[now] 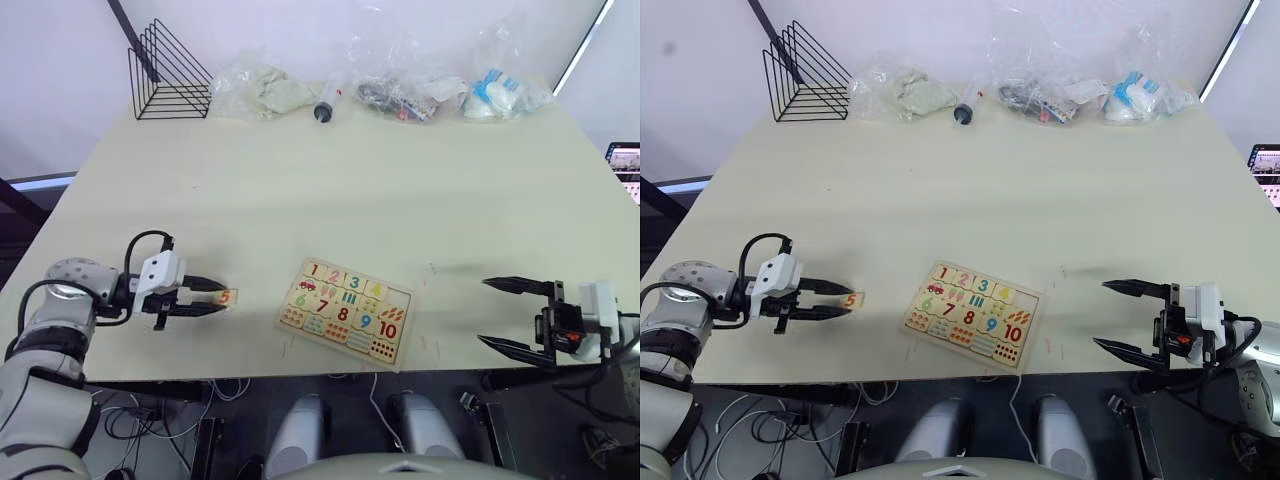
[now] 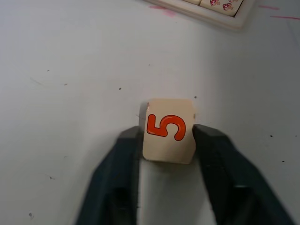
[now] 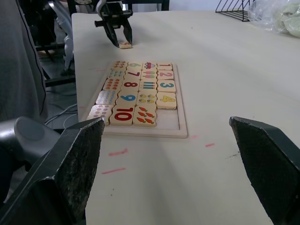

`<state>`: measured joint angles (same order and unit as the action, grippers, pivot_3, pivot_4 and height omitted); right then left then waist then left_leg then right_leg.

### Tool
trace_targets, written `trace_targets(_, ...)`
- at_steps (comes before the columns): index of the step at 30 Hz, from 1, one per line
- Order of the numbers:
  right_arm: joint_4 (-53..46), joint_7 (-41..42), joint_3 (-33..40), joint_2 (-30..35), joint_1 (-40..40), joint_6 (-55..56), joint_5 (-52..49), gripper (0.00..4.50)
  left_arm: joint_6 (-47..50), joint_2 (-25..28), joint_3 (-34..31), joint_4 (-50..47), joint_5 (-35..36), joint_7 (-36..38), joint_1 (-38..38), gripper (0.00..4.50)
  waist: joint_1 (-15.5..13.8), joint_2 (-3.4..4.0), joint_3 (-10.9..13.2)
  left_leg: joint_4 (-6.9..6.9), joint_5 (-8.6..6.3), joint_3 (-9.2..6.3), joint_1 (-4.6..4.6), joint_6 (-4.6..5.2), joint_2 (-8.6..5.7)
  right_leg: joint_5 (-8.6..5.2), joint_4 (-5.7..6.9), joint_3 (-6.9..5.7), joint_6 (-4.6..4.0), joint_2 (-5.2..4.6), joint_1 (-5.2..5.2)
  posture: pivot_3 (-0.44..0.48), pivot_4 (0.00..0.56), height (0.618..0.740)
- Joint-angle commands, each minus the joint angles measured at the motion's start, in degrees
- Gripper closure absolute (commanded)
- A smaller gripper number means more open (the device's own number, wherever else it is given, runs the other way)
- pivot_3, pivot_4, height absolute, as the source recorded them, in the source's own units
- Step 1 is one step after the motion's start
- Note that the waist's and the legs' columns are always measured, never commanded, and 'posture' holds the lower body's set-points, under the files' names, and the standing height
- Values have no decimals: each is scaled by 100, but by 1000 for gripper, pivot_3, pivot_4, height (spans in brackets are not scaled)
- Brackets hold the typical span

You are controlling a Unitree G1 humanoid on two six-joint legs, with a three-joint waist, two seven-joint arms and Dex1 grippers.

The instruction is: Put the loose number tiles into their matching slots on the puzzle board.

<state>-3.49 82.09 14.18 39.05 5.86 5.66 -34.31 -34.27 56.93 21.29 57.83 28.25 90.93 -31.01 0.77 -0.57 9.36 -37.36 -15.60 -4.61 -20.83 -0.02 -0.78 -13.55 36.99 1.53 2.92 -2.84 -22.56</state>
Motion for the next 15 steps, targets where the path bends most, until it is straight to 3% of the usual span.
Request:
trace_targets(1, -111, 13, 113, 69, -26, 43, -91, 0, -70, 89, 247, 122, -76, 157, 188, 3551, 6, 2, -1, 0, 0, 1, 0, 0, 0, 0, 0, 1, 0, 0, 0, 0, 150, 740)
trace_targets(9, -16, 27, 39, 13, -99, 85, -43, 0, 88, 316, 332, -469, 378, 157, 308, 3551, 17, 0, 0, 0, 0, 4, -1, 0, 1, 0, 0, 4, 0, 0, -2, 0, 150, 740)
trace_targets(15, 0, -24, -28, -114, -116, 149, -20, 0, 887, 700, 164, -1736, 1051, 157, 257, 3551, -5, -20, 9, -5, 0, -12, -12, 0, 2, 0, 0, -3, 0, 2, -3, 0, 150, 740)
